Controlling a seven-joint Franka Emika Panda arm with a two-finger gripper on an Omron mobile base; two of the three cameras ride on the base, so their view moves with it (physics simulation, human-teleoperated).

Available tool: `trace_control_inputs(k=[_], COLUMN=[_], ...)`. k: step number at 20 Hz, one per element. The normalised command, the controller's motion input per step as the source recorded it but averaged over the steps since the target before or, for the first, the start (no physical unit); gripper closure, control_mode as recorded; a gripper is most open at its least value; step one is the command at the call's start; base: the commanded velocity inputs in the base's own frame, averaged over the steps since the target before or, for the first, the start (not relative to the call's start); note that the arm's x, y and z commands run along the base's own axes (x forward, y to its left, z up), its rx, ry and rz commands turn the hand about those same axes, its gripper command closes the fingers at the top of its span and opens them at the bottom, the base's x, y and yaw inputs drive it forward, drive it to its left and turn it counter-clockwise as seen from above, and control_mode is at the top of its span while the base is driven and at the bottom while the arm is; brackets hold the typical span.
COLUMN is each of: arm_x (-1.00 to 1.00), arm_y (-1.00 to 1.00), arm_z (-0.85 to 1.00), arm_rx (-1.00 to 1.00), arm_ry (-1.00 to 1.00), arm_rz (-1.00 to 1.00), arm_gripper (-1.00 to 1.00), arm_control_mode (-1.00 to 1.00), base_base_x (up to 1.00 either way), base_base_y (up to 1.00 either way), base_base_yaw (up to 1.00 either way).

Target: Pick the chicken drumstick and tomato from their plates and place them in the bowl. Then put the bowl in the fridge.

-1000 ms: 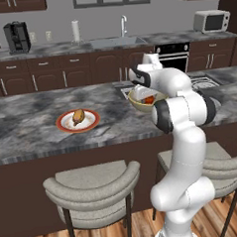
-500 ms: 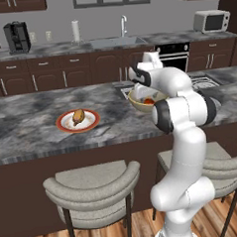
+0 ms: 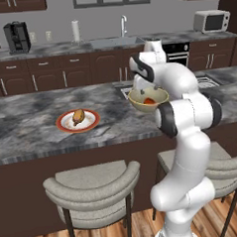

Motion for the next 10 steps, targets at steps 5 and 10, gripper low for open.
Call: trace_control_inputs(k=[5,10], arm_x=[-0.74,-0.63], arm_y=[0.27,0.35], arm_z=[0.00,0.03], arm_rx=[0.00,0.02], arm_ry=[-0.16,-0.05], arm_rz=[-0.34,-0.36], arm_gripper=[-1.00,-1.00], arm_control_mode=[-1.00,-1.00], base_base_x=[0.00,0.00], base_base_y=[0.00,0.00], base_base_yaw=[0.00,0.00])
